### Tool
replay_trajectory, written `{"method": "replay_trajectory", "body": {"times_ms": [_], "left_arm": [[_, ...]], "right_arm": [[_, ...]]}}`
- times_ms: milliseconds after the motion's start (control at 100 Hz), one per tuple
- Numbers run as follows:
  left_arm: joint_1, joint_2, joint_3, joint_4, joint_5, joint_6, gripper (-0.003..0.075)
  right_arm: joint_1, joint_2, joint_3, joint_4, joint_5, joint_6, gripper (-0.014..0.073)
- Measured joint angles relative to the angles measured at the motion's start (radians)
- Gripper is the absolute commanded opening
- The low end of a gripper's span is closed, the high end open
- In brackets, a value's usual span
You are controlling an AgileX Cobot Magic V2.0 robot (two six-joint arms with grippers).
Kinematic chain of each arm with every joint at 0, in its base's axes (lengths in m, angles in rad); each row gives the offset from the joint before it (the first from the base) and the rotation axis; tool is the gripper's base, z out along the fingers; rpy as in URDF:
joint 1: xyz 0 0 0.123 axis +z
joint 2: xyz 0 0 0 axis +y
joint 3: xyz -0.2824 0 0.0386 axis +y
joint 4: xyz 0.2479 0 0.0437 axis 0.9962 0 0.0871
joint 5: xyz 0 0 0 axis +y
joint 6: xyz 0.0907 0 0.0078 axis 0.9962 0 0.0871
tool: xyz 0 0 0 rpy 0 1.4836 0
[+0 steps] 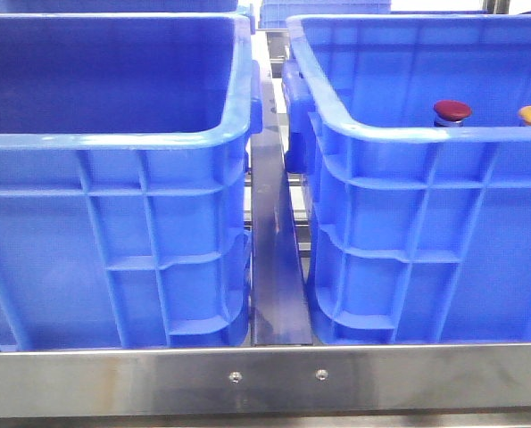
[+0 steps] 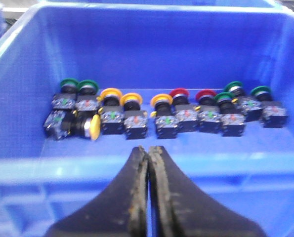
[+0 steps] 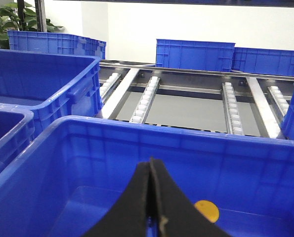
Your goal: Pick red and yellow buttons and place in box
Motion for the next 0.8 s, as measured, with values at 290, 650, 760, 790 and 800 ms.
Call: {"method": "replay_trajectory", "body": {"times_ms": [290,650,760,790,800], "left_arm": [[0.032,-0.024,0.149,0.000,-0.123,0.000,-0.0019],[0.032,-0.024,0.153,0.004,-0.316,0.000,-0.0019],[0.032,-0.024,0.153,0.004,-0.319,0.000,-0.0019],[0.032,-0.024,0.153,0.004,-0.320,0.000,-0.0019],[0.032,-0.024,0.153,0.004,-0.320,0.000,-0.0019]], "right_arm": [[0.000,0.000,0.000,0.000,0.002,0.000,-0.0067],[0.000,0.000,0.000,0.000,0.002,0.000,-0.0067],[0.000,0.000,0.000,0.000,0.002,0.000,-0.0067],[0.000,0.000,0.000,0.000,0.002,0.000,-0.0067],[0.000,0.000,0.000,0.000,0.002,0.000,-0.0067]]}}
